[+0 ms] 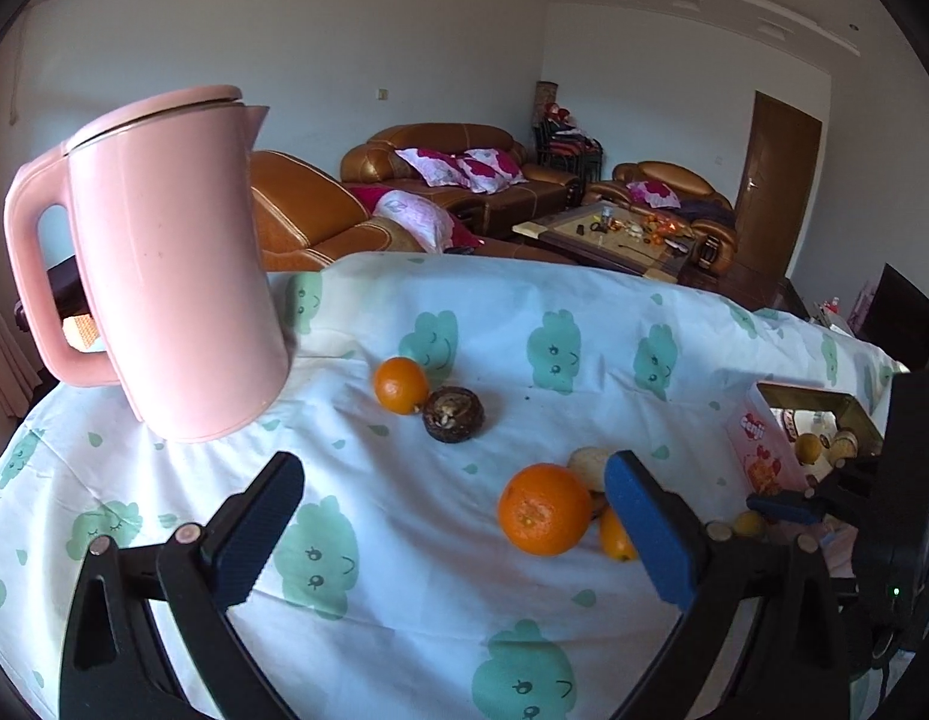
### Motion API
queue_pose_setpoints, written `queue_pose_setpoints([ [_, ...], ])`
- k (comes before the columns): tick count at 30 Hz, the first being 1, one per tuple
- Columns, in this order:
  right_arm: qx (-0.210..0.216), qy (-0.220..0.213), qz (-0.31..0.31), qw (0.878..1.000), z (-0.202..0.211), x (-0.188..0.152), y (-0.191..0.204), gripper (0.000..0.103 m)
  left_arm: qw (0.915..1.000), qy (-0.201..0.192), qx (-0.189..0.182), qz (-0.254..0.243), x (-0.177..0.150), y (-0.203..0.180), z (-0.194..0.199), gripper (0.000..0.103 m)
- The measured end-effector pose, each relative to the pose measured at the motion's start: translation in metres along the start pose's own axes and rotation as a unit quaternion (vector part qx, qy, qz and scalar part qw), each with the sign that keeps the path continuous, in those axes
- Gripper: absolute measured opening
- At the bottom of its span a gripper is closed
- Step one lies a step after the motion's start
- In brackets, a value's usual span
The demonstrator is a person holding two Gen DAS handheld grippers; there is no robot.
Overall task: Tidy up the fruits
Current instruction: 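Grasp the small yellow fruit with the right gripper while the left gripper grasps an orange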
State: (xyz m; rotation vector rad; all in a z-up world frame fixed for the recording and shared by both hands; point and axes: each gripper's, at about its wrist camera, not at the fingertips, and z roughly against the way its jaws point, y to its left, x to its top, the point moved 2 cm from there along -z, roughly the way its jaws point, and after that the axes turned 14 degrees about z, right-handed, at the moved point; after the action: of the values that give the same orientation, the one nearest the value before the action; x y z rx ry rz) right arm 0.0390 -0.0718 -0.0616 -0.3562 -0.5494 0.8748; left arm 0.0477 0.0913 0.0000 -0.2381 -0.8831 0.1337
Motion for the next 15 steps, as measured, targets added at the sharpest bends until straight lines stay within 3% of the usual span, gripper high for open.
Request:
queue_pose_setpoints([
  [3, -0.008, 0.004, 0.0, 1.0, 0.002, -0.001, 0.0, 0.028, 0.9986, 0.028, -0.026, -0.036, -0.009, -0.015, -0.005, 0.091],
  [7, -0.028, -0.058, -0.083, 0.994, 0.022, -0.012, -0.014, 0.028, 0.9938, 0.054, -0.071, -0.066, -0.021, -0.032, -0.005, 0.081],
  [11, -0.049, -0.142, -0.184, 0.971, 0.055, -0.035, -0.029, 0.028, 0.983, 0.109, -0.136, -0.057, -0.031, -0.046, -0.01, 0.064],
  [15, -0.058, -0.194, -0.248, 0.947, 0.068, -0.055, -0.034, 0.028, 0.9801, 0.121, -0.138, -0.075, -0.045, -0.063, -0.016, 0.062],
])
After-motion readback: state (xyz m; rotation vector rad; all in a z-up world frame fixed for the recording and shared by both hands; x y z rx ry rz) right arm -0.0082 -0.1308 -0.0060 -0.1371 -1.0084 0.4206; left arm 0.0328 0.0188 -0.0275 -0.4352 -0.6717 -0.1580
